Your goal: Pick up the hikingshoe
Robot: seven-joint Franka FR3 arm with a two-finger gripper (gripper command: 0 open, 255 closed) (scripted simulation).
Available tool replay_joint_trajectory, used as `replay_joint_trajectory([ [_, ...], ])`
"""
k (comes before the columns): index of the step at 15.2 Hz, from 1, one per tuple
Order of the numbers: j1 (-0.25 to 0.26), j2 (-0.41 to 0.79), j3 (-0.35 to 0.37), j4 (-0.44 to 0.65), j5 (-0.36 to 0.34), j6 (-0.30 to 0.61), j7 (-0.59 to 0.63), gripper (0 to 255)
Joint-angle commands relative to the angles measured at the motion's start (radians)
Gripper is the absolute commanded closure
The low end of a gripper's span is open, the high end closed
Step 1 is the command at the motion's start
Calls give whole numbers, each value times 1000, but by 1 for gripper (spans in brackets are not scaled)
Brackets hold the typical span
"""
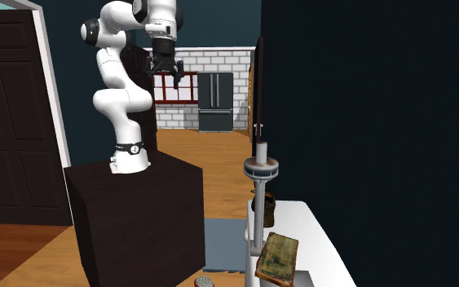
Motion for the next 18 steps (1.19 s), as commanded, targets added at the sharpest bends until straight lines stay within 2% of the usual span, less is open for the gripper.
replay_joint_trajectory([
  [1, 7, 55, 8, -14, 7, 77, -2, 0],
  [9, 26, 308, 27, -11, 20, 348, -28, 0],
  [18, 45, 640, 51, 101, 16, 592, -50, 0],
])
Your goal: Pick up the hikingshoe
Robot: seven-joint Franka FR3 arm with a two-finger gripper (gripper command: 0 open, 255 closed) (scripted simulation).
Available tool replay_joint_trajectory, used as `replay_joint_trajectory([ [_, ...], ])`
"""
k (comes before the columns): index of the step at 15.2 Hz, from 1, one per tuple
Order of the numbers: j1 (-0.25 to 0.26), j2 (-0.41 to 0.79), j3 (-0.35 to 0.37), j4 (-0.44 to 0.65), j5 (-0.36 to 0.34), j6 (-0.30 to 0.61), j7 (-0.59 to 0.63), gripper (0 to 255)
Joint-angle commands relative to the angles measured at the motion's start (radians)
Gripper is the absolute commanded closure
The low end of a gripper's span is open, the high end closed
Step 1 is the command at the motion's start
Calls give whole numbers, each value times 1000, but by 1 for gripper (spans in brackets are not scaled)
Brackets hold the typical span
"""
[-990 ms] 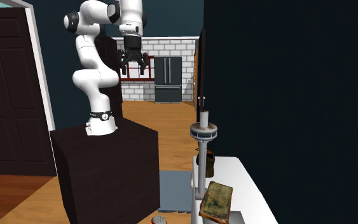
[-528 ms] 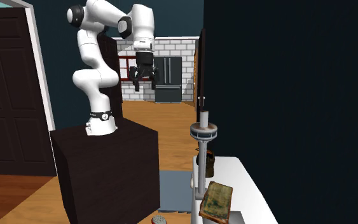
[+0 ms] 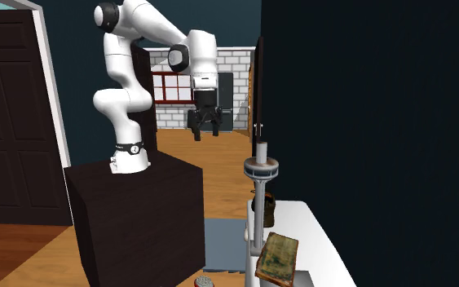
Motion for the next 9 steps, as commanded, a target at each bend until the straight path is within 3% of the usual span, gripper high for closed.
replay_joint_trajectory([
  [1, 2, 73, 3, 37, -4, 43, -9, 0],
  [9, 27, 379, 18, 236, -34, 169, -17, 0],
])
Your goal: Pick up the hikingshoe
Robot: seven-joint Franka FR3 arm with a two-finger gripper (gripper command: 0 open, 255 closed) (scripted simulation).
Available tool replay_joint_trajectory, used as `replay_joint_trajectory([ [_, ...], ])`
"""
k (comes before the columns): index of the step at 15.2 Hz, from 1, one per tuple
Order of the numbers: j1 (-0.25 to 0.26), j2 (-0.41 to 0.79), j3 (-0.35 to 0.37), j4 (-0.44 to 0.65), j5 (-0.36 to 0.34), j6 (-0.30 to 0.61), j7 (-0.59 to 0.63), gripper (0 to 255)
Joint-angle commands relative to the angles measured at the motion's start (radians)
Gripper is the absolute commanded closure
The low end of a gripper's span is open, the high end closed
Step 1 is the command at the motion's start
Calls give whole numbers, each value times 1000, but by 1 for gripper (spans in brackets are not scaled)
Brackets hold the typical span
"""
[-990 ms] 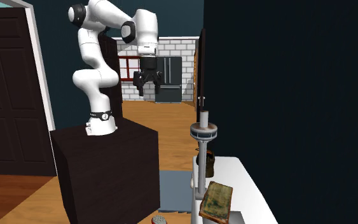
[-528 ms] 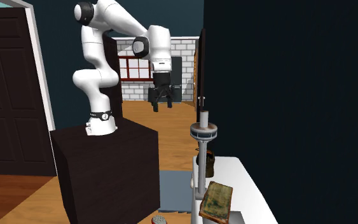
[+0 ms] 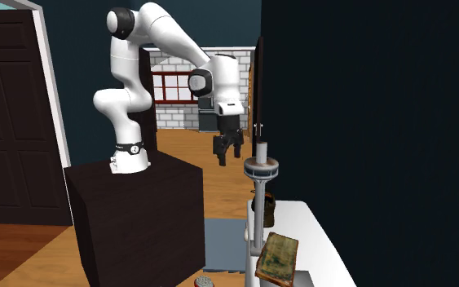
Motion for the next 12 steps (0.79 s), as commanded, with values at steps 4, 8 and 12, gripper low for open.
replay_joint_trajectory([
  [4, 23, 198, 4, 160, -23, 50, -4, 0],
  [8, 36, 296, 4, 246, -33, 69, -8, 0],
  [12, 40, 336, 0, 248, -39, 106, -6, 0],
])
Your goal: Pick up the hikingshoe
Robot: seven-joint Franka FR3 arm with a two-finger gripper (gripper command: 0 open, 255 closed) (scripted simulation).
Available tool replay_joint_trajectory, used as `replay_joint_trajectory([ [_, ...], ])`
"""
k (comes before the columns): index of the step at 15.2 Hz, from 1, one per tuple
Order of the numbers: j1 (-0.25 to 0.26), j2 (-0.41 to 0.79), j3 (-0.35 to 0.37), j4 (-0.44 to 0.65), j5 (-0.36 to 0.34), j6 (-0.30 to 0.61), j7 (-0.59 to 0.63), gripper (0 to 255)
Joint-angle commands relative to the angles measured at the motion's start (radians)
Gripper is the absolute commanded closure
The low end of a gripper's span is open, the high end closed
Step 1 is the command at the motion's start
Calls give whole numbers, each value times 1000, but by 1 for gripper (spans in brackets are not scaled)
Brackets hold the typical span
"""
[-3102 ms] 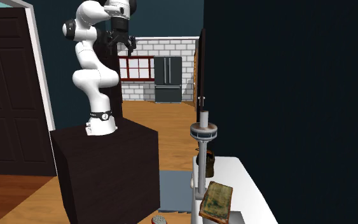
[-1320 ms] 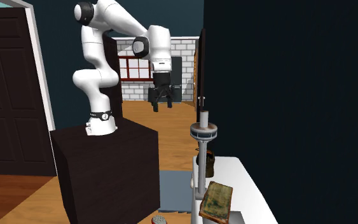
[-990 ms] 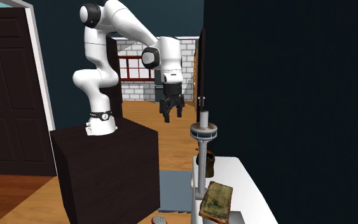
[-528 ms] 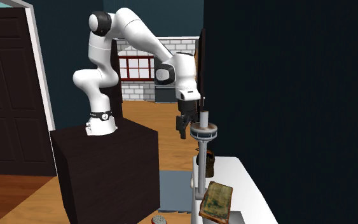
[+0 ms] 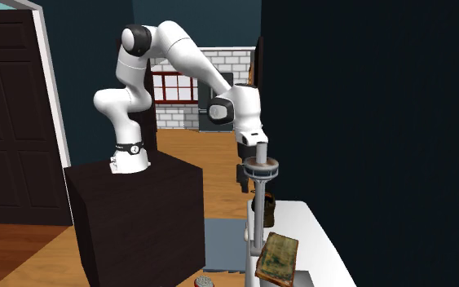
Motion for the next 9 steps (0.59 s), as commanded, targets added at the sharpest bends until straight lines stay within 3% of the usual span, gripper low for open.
replay_joint_trajectory([
  [1, 1, 26, -3, 9, -3, 18, -1, 0],
  [4, 2, 42, -5, 11, -5, 32, 0, 0],
  [5, 2, 42, -5, 10, -5, 32, 0, 255],
  [9, 2, 43, -5, 11, -5, 32, -1, 255],
])
